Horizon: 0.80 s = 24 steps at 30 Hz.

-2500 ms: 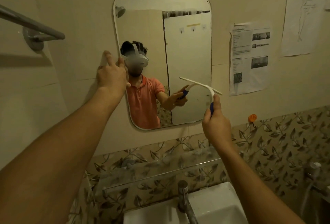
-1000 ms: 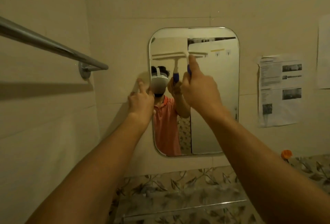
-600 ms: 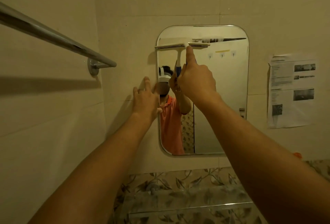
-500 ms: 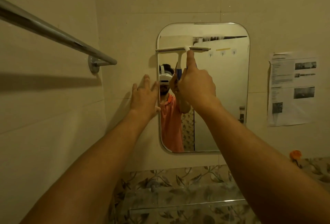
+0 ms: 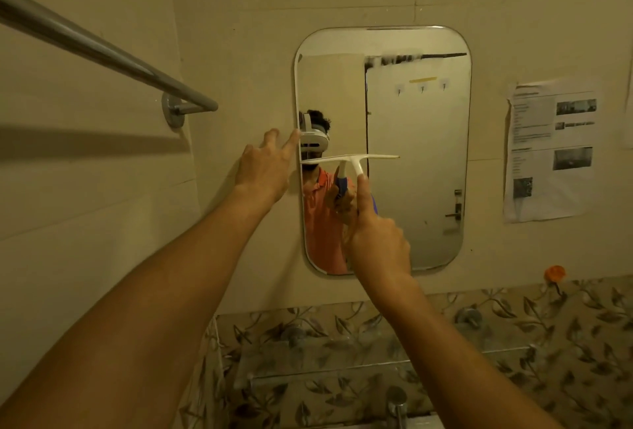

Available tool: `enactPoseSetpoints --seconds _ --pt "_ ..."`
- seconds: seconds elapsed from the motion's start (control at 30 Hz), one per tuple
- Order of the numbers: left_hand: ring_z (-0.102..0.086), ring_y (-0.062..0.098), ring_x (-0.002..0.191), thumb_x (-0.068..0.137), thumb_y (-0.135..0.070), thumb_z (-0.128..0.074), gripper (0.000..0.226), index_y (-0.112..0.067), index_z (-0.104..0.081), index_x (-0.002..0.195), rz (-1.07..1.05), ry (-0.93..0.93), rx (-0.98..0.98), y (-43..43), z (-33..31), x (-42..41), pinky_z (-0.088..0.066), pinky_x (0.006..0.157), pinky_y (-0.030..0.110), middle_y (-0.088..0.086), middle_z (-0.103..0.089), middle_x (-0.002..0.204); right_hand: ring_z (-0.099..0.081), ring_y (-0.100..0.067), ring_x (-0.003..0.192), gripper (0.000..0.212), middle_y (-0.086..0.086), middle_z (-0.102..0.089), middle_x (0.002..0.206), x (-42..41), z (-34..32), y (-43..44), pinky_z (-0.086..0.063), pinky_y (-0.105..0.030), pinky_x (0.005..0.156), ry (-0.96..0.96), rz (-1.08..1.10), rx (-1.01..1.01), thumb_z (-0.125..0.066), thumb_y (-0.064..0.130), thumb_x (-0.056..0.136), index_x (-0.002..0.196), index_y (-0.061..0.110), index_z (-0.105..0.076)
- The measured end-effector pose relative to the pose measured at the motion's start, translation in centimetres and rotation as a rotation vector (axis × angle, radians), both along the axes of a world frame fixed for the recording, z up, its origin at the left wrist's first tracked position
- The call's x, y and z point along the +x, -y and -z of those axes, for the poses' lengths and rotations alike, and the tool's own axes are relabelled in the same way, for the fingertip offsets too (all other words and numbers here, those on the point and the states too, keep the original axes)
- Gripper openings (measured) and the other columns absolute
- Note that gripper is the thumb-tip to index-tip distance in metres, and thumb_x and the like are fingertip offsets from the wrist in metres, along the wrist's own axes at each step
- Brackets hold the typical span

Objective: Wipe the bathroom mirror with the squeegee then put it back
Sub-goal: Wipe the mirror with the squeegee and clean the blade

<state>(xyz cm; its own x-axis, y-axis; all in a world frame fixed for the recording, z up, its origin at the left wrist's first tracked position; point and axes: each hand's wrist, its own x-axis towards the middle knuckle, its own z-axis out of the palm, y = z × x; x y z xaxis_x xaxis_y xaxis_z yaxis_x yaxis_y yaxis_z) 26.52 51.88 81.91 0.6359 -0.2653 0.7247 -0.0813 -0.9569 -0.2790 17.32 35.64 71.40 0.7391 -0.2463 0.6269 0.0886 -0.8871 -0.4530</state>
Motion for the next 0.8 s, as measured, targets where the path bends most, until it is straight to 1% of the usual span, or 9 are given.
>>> enactPoseSetpoints --seconds 0.07,0.23,0.3,0.37,0.4,0.47,0.6,0.7,0.8 --pt "-0.057 0.035 0.108 0.093 -0.008 -0.059 0.088 -0.03 -0.008 0.161 -0.03 -0.011 0.036 0.6 -0.2 -0.4 -0.05 0.089 0.04 0.02 -0.025 0.155 -0.059 -0.024 0.066 0.091 -0.008 -0.056 0.081 -0.4 1.2 0.0 -0.055 -0.04 0.061 -0.03 0.005 -0.002 -0.048 0.029 0.104 0.156 0.04 0.026" --pt "-0.058 0.035 0.102 0.089 -0.01 -0.065 0.095 -0.03 -0.006 0.161 -0.1 -0.064 0.043 1.8 0.3 -0.2 -0.046 0.102 0.047 0.023 -0.019 0.154 -0.052 -0.017 0.056 0.097 0.0 -0.05 0.069 -0.6 5.6 -0.6 -0.057 -0.039 0.057 -0.039 0.017 -0.022 -0.049 0.015 0.101 0.154 0.043 0.028" --pt "-0.059 0.034 0.1 0.088 -0.013 -0.068 0.097 -0.03 -0.006 0.161 -0.112 -0.059 0.052 1.8 0.3 0.4 -0.046 0.103 0.048 0.025 -0.021 0.152 -0.05 -0.015 0.055 0.096 0.0 -0.048 0.068 -0.9 7.4 -0.7 -0.051 -0.035 0.051 -0.063 0.016 -0.037 -0.046 0.014 0.102 0.153 0.042 0.031" --pt "-0.06 0.033 0.099 0.087 -0.016 -0.07 0.099 -0.03 -0.006 0.161 -0.123 -0.054 0.069 1.8 0.3 0.9 -0.045 0.104 0.049 0.025 -0.023 0.15 -0.047 -0.013 0.053 0.095 0.001 -0.046 0.067 -1.4 9.2 -0.8 -0.04 -0.029 0.046 -0.091 0.025 -0.053 -0.044 0.015 0.102 0.152 0.039 0.033" --pt "-0.06 0.032 0.098 0.086 -0.016 -0.071 0.1 -0.03 -0.005 0.161 -0.124 -0.055 0.075 1.7 0.2 1.0 -0.043 0.105 0.05 0.025 -0.024 0.149 -0.048 -0.013 0.053 0.095 0.002 -0.048 0.067 -1.7 10.1 -0.9 -0.041 -0.029 0.046 -0.102 0.023 -0.055 -0.043 0.015 0.102 0.152 0.039 0.035" --pt "-0.061 0.032 0.097 0.085 -0.016 -0.072 0.102 -0.031 -0.005 0.161 -0.119 -0.06 0.077 1.6 0.2 1.4 -0.042 0.106 0.051 0.025 -0.024 0.148 -0.052 -0.015 0.055 0.096 0.002 -0.053 0.069 -2.1 12.1 -0.9 -0.048 -0.032 0.051 -0.146 0.027 -0.049 -0.043 0.015 0.102 0.15 0.039 0.037" --pt "-0.061 0.032 0.098 0.084 -0.016 -0.072 0.103 -0.029 -0.005 0.161 -0.123 -0.067 0.08 1.8 0.4 1.2 -0.042 0.106 0.051 0.026 -0.023 0.149 -0.047 -0.011 0.056 0.089 0.003 -0.057 0.077 -3.1 15.6 -0.5 -0.041 -0.026 0.051 -0.277 0.016 -0.003 -0.038 0.019 0.105 0.151 0.039 0.036" --pt "-0.061 0.033 0.1 0.086 -0.013 -0.07 0.1 -0.028 -0.005 0.161 -0.12 -0.077 0.069 1.9 0.3 0.7 -0.042 0.107 0.05 0.026 -0.021 0.15 -0.052 -0.012 0.061 0.084 0.002 -0.062 0.082 -3.7 17.9 0.5 -0.041 -0.024 0.051 -0.388 -0.009 0.078 -0.037 0.023 0.105 0.155 0.041 0.028" --pt "-0.059 0.037 0.105 0.088 -0.01 -0.068 0.098 -0.031 -0.005 0.161 -0.105 -0.086 0.061 1.6 0.1 0.4 -0.044 0.105 0.048 0.025 -0.02 0.153 -0.062 -0.013 0.068 0.079 0.005 -0.063 0.078 -4.6 18.5 1.4 -0.055 -0.028 0.063 -0.395 -0.047 0.136 -0.037 0.033 0.106 0.154 0.044 0.025"
